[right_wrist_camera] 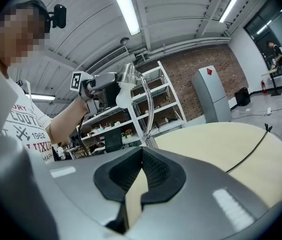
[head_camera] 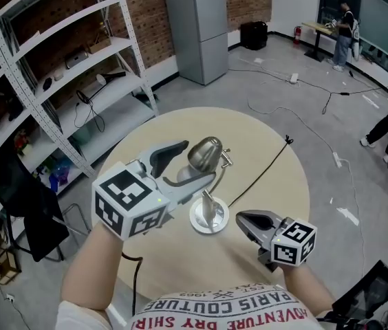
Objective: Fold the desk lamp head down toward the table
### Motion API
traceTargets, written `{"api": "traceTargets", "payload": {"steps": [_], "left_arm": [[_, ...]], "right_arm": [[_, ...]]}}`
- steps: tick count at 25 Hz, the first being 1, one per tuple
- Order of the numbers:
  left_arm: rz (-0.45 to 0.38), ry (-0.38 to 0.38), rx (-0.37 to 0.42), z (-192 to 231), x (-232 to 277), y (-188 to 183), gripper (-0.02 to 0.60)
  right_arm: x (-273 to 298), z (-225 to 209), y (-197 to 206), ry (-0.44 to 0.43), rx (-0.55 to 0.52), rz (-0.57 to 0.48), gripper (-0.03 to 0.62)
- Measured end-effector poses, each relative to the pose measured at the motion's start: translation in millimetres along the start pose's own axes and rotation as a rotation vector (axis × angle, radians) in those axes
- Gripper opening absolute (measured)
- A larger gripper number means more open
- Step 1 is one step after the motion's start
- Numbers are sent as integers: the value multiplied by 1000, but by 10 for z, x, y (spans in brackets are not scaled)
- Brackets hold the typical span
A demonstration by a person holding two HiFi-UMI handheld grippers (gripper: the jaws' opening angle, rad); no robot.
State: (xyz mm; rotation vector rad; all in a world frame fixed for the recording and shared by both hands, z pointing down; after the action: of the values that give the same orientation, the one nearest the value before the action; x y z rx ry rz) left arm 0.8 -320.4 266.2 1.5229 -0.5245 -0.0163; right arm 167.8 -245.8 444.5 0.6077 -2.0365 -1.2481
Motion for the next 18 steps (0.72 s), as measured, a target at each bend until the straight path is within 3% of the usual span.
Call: {"api": "traceTargets", "payload": {"steps": [18], "left_arm": [[50, 43, 5, 48, 151, 1, 301]], "right_arm": [[-74, -80, 55, 28, 16, 0, 3]]}}
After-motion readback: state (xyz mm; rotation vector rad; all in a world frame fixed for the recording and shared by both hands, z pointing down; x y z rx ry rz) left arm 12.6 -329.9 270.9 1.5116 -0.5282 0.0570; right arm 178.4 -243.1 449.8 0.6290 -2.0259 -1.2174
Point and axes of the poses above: the fingertips, and each gripper's own axes: x forward along the fingers, z to its left, y out of its underside, the point moved 6 cm from there along -x, backward along the fingers, and after that the axes turned 12 degrees about y, right-handed, at the moved point
